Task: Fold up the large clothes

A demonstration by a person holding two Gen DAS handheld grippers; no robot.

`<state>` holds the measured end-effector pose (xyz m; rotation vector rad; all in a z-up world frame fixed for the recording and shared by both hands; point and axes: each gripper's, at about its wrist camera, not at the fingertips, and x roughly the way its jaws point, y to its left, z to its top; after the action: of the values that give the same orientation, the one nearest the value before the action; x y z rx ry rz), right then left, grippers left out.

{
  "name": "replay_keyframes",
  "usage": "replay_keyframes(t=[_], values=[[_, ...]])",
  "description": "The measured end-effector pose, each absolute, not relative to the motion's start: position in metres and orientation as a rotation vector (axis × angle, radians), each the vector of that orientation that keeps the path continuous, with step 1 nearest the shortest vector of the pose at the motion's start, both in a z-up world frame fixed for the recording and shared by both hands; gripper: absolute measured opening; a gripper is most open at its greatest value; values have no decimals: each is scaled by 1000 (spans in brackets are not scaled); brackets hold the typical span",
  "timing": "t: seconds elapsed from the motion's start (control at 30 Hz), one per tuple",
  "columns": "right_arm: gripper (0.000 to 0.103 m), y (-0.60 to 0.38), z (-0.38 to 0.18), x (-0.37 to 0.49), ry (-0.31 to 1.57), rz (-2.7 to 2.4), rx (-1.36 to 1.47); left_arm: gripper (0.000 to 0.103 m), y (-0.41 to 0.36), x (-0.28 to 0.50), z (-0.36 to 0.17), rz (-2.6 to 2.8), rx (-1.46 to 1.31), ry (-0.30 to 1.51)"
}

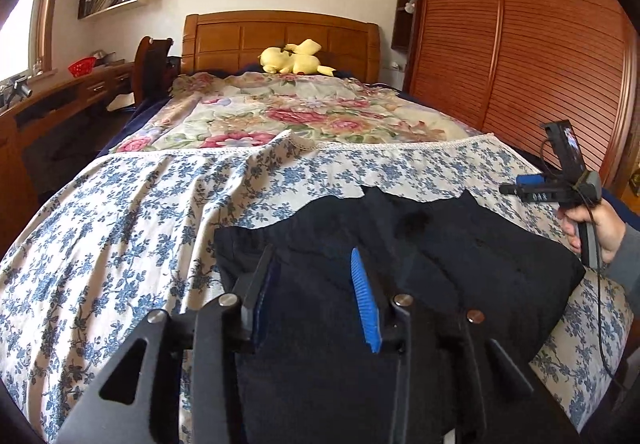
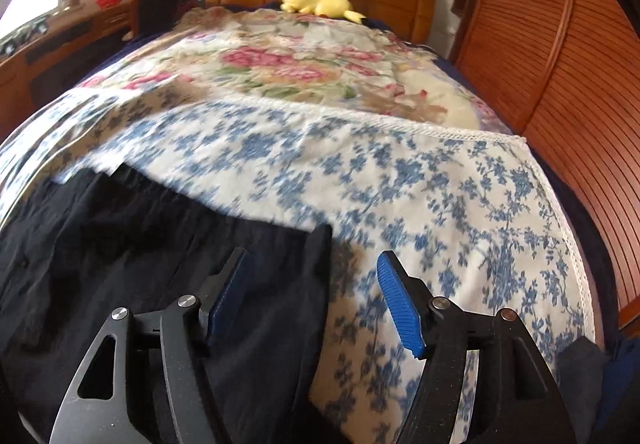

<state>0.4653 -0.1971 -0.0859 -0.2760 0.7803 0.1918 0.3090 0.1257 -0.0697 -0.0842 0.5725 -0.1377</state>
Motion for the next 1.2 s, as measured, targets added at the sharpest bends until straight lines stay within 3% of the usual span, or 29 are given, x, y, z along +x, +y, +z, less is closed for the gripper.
replay_keyframes(t=[0.5,0.6,0.83,1.2], values=[[67,-207,-117,324,829,327,-276,35,78,284,-77,-221,-17,610],[67,-216,-129,319,873,323,-237,35,69,278,-78,-239,-7,619],[78,-230,-163,316,911,301,-139,35,59,266,-82,-246,10,634],[80,-234,-167,312,887,298,-90,40,88,237,-115,-185,-17,696]])
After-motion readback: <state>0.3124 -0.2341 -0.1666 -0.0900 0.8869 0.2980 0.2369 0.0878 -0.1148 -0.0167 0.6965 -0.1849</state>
